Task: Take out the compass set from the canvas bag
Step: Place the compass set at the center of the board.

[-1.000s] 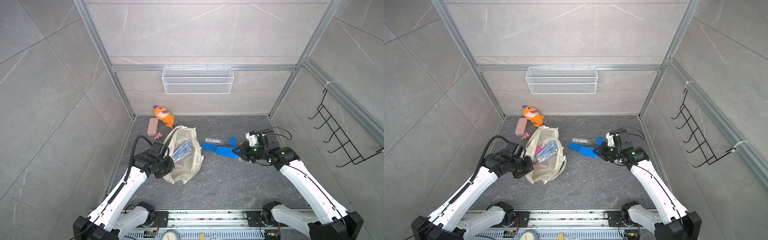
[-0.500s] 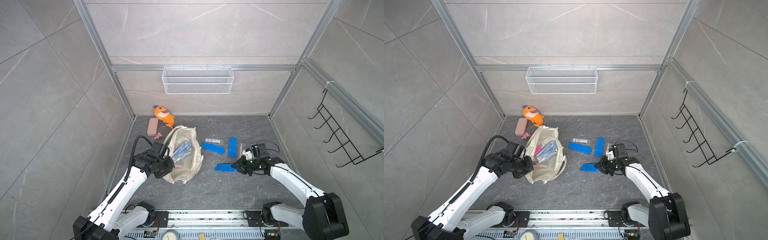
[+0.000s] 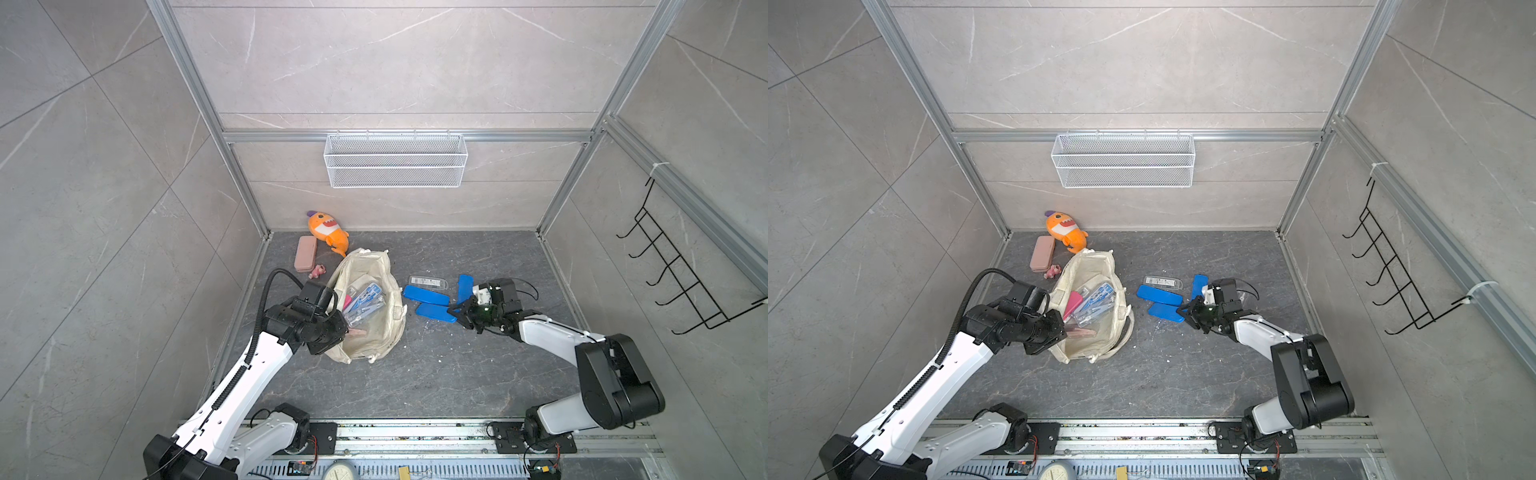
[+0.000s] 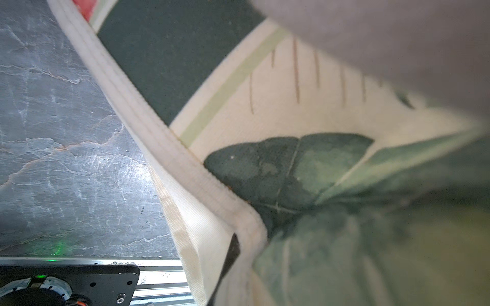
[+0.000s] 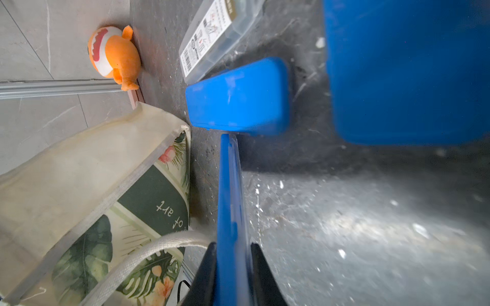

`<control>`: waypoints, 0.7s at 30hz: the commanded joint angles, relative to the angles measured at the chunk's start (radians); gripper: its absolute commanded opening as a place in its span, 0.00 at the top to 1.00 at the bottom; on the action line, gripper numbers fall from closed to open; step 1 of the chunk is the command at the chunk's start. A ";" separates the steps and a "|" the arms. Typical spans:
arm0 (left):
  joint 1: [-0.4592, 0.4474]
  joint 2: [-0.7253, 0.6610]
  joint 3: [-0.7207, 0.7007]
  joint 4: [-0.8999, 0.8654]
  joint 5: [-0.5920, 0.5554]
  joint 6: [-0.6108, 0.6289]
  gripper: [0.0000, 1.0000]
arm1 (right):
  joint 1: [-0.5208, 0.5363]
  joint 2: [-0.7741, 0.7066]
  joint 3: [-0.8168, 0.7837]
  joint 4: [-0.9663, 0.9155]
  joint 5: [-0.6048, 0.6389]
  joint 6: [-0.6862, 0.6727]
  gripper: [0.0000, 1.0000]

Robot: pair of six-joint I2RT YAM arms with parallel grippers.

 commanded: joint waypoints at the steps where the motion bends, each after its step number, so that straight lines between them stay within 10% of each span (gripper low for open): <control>1: -0.006 -0.019 0.034 -0.030 0.020 0.015 1.00 | 0.042 0.082 0.034 -0.023 0.068 0.021 0.94; 8: -0.007 -0.028 0.026 -0.031 0.021 0.010 1.00 | 0.067 0.146 0.045 -0.015 0.094 0.025 0.89; 15: -0.006 -0.028 0.025 -0.030 0.025 0.015 1.00 | 0.066 0.082 0.086 -0.221 0.188 -0.066 0.53; 21: -0.006 -0.034 0.022 -0.030 0.024 0.014 1.00 | 0.066 -0.075 0.138 -0.432 0.300 -0.126 0.45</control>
